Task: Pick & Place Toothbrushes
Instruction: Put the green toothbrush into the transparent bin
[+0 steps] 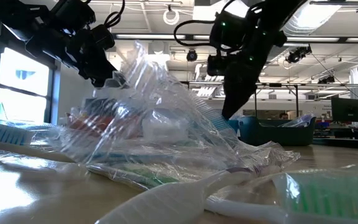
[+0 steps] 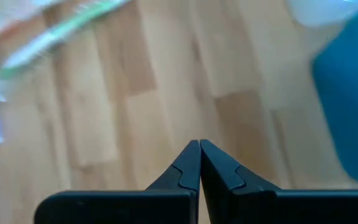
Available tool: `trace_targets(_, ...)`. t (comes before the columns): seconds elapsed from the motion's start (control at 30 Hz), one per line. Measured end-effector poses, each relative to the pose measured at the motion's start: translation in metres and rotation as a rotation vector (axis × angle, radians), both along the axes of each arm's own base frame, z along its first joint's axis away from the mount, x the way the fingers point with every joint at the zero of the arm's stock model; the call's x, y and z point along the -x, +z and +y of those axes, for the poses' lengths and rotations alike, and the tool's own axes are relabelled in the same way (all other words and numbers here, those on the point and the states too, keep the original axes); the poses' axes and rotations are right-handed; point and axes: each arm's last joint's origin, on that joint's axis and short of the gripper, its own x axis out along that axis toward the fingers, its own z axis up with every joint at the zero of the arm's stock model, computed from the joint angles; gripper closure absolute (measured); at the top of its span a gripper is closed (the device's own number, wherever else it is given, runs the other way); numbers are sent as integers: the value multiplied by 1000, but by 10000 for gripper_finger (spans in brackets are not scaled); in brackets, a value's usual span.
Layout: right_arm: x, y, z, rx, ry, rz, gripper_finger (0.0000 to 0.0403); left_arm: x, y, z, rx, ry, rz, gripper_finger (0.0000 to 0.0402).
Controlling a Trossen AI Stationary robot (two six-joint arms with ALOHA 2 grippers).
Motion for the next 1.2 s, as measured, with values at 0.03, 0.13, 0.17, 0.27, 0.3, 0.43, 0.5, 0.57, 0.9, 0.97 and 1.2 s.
trace_targets(0.03,-1,-1,2,-15,14,-19,401,0,0,0,5,2,0,270)
trace_targets(0.13,-5,1,7,-64,61,-70,401,0,0,0,31,13,-2,270)
trace_targets(0.17,-6,1,8,-74,72,-82,401,0,0,0,39,16,-3,270)
trace_targets(0.27,-9,3,13,-82,95,-118,401,0,0,0,50,9,-4,270)
trace_targets(0.3,-10,4,14,-81,100,-129,401,0,0,0,51,6,-4,270)
trace_targets(0.43,-14,6,20,-91,97,-170,401,0,0,-1,60,-15,-6,270)
trace_targets(0.5,-16,7,24,-100,90,-181,401,0,0,-1,62,-20,-7,270)
trace_targets(0.57,-17,8,28,-112,86,-193,401,0,0,-1,65,-28,-7,270)
trace_targets(0.9,-25,14,57,-24,-29,-278,401,1,-2,-3,87,-62,9,270)
trace_targets(0.97,-26,15,63,-7,-55,-301,401,1,-2,-3,89,-63,14,270)
trace_targets(1.2,-31,24,88,17,-117,-408,401,1,-3,-3,87,-64,18,270)
